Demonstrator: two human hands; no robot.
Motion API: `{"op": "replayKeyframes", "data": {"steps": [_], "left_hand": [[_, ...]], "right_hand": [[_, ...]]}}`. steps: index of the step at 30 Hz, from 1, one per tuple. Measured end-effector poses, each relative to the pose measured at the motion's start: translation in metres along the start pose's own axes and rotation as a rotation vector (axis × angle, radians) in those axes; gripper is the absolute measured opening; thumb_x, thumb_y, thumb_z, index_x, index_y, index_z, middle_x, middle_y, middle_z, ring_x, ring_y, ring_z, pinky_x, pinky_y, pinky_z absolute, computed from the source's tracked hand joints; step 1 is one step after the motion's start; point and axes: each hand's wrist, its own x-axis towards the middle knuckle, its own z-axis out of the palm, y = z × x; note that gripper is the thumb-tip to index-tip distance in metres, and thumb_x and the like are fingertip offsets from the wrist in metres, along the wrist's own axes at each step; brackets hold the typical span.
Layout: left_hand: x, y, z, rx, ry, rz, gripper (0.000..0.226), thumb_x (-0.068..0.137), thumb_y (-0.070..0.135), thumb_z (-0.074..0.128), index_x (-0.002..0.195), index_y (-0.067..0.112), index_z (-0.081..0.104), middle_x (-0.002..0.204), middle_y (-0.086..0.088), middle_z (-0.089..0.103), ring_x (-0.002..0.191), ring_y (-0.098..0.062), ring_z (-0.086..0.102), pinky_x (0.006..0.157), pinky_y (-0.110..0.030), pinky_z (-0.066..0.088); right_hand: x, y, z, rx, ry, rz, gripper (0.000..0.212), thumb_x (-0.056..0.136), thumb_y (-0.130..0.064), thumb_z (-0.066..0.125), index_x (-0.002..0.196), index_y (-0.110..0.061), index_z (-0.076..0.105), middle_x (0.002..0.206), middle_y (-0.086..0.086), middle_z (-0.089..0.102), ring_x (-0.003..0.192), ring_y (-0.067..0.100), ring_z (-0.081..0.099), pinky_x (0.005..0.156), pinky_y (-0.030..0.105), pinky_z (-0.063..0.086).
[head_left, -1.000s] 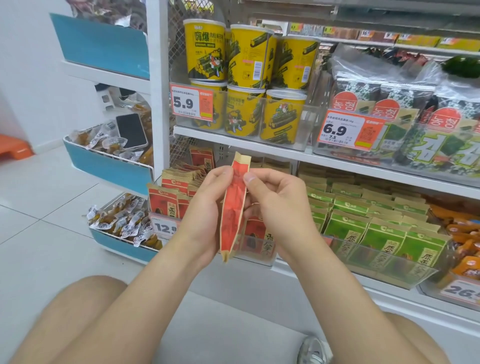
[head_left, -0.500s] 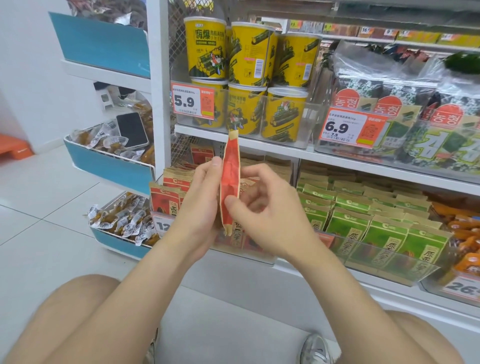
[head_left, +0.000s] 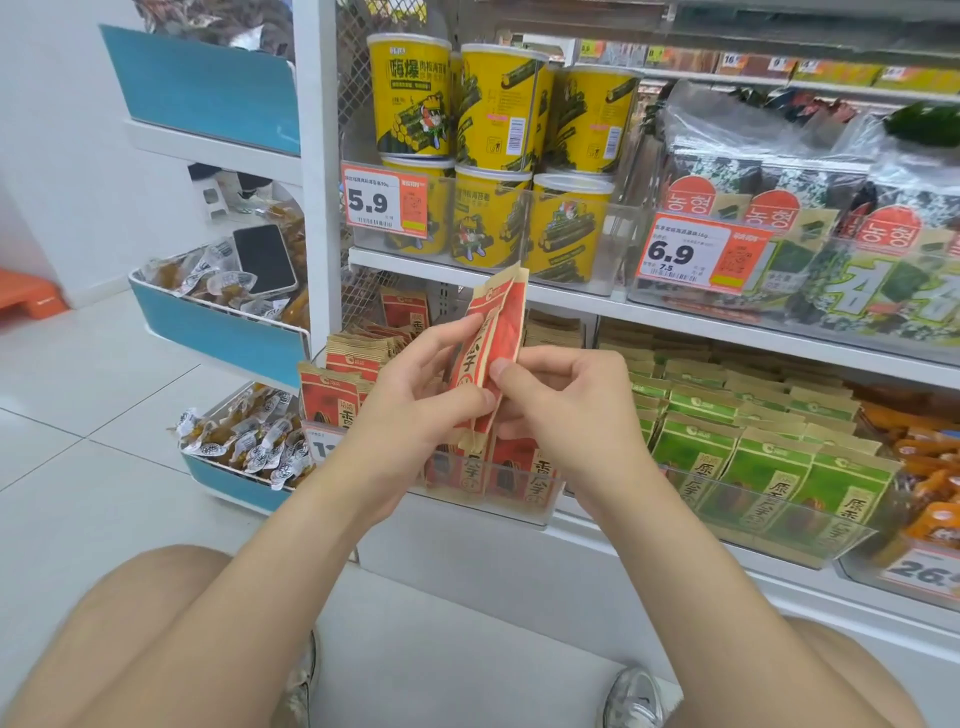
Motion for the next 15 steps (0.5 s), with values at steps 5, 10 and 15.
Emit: {"op": "replayKeyframes", "data": {"steps": [5,10,15], "left_hand": [[0.0024,0.0025,0.0017,-0.114,-0.01,-0.019,0.062,0.099,-0.008,0.057,0.15,0.026,0.061,0.136,-0.007,0.074,0.121,-0.025,0.069,0.11,-0.054,0.051],[0.0044,-0.0013,0.0035,-0.314,0.028,-0.062,0.058,0.101,-0.001,0.053,0.154,0.021,0.057,0.103,-0.003,0.074,0.095,-0.024,0.065,0.098,-0.049,0.05],[0.0062,-0.0007,0.0076,-0.368,0.013,-0.082,0.046,0.099,0.007,0.05,0.141,0.017,0.067,0.088,-0.003,0.048,0.082,-0.023,0.042,0.063,-0.035,0.034]], "right_hand": [[0.0027,0.0039,-0.0002,0.037,0.004,-0.039,0.009,0.097,-0.018,0.081,0.105,-0.013,0.081,0.079,0.008,0.081,0.072,0.024,0.08,0.071,0.048,0.068],[0.0036,-0.0016,-0.0064,-0.075,-0.15,0.073,0.018,0.096,-0.028,0.081,0.098,-0.011,0.076,0.087,0.008,0.082,0.082,0.025,0.081,0.08,0.051,0.067],[0.0006,-0.0024,-0.0022,-0.027,-0.304,0.047,0.016,0.102,-0.012,0.071,0.088,-0.005,0.075,0.083,0.017,0.079,0.079,0.03,0.08,0.067,0.04,0.064]]}}
